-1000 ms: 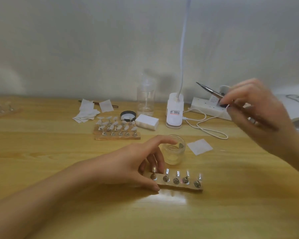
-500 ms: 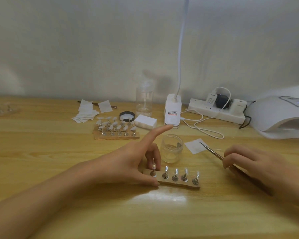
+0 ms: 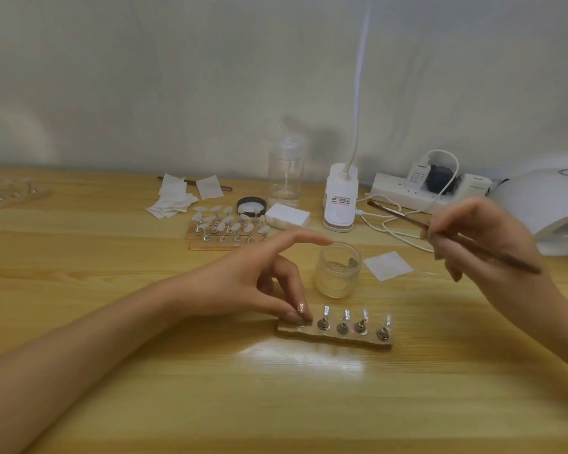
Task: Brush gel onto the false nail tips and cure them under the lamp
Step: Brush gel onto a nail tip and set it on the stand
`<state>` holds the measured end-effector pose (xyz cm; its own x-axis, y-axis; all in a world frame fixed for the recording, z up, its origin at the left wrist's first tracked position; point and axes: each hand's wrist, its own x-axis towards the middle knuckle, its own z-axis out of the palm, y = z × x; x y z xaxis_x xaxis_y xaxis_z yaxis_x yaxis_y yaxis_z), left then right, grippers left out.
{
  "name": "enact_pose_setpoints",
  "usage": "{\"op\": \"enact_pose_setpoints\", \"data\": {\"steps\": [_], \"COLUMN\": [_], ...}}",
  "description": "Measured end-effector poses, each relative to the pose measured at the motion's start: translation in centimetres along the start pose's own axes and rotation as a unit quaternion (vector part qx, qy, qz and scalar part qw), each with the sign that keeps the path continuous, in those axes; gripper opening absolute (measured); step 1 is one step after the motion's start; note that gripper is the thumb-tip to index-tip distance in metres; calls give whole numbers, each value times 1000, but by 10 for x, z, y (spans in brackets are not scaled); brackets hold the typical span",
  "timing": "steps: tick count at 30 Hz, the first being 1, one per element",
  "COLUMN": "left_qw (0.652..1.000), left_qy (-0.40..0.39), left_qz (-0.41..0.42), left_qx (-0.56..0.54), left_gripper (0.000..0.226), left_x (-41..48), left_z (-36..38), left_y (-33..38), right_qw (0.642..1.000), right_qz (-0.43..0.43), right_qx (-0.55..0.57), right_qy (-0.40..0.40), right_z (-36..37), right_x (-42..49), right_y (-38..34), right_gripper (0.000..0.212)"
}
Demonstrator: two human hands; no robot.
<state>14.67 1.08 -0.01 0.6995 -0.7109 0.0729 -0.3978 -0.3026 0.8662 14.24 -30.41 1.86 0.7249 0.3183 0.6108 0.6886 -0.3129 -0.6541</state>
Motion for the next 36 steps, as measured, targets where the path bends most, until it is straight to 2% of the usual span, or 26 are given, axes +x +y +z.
{"op": "enact_pose_setpoints", "data": {"steps": [4, 7, 12, 14, 17, 21, 24, 27, 36], "left_qw": [997, 994, 995, 996, 993, 973, 954, 945, 944], "left_qy": [8, 12, 70, 73, 106, 217, 271, 294, 313], "left_qz": [22, 40, 64, 57, 60, 68, 71, 76, 80], "left_qx": [70, 101, -20, -16, 3, -46, -107, -122, -70], "left_gripper": [78, 78, 70, 69, 67, 59, 36, 12, 9], "left_x": [-2, -4, -4, -4, -1, 7, 15, 19, 23], "left_z": [2, 1, -9, -8, -1, 3, 12, 18, 22], "left_y": [5, 8, 8, 5, 3, 4, 5, 2, -7], "right_qw": [990, 968, 914, 906, 898, 896, 897, 902, 904], "right_qz": [50, 101, 173, 191, 204, 196, 191, 191, 192], "right_qx": [110, 196, 322, 329, 345, 364, 374, 369, 372], "right_qy": [73, 118, 177, 184, 181, 164, 141, 119, 90], "right_z": [19, 29, 34, 37, 41, 44, 47, 50, 52], "right_x": [18, 31, 40, 37, 31, 25, 23, 21, 21], "right_y": [-2, -2, 4, 6, 10, 15, 18, 20, 23], "right_gripper": [10, 9, 8, 13, 13, 17, 22, 21, 23]}}
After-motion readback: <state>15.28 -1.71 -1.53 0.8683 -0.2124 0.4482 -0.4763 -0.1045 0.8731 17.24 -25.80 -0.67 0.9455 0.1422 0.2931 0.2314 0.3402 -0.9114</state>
